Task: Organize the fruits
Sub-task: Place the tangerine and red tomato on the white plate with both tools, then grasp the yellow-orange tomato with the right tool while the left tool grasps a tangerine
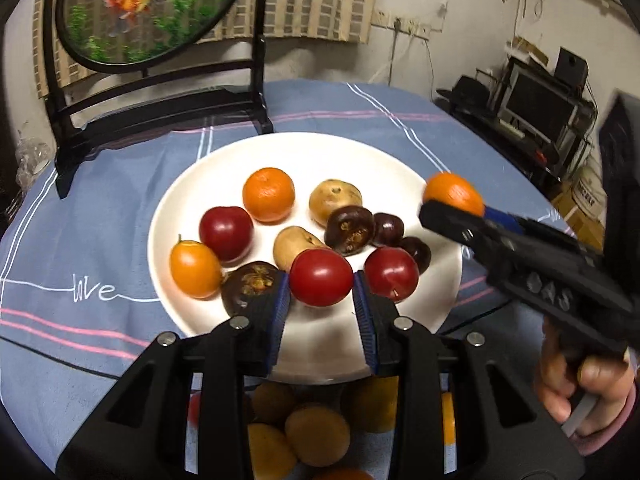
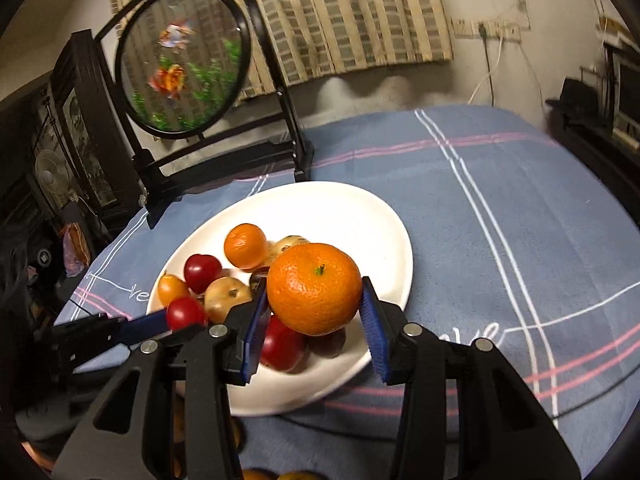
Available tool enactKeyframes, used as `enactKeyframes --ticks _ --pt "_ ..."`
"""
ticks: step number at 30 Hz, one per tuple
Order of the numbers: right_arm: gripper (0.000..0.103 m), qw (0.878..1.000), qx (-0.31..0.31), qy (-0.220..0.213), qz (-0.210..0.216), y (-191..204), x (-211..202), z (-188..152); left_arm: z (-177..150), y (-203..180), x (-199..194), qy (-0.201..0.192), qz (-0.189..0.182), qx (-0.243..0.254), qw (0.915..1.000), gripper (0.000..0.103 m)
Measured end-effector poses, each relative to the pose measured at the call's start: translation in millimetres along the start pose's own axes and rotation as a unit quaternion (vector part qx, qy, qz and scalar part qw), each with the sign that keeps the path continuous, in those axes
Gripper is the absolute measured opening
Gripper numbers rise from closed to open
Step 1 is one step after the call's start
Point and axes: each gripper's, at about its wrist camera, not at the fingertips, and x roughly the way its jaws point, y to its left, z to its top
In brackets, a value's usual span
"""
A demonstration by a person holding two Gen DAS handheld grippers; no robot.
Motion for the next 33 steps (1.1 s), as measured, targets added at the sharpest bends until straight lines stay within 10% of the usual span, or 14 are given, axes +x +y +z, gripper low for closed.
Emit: enactKeyframes --ticks 9,14,20,25,33 --pt "0.051 0.999 -0.007 0.034 0.007 0 23 4 -5 0 18 0.043 -0.01 0.007 0.999 0.035" --pt "0.067 1.0 -0.013 0.018 0.011 3 8 6 -5 7 -9 0.013 -0.005 -0.012 0.9998 0.082" --pt "0.066 0.997 -0.049 0.02 0.057 17 -31 -6 -15 29 -66 -0.055 0.011 -0.056 0.9969 0.097" --pt "0.066 0.992 -0.091 0.046 0.08 30 -53 -37 -36 50 -86 -0.081 0.082 -0.081 0.99 0.098" --pt "0.066 0.965 -0.255 0.043 0.049 73 -82 -88 -54 66 -104 -0.085 0.086 -0.127 0.9845 0.098"
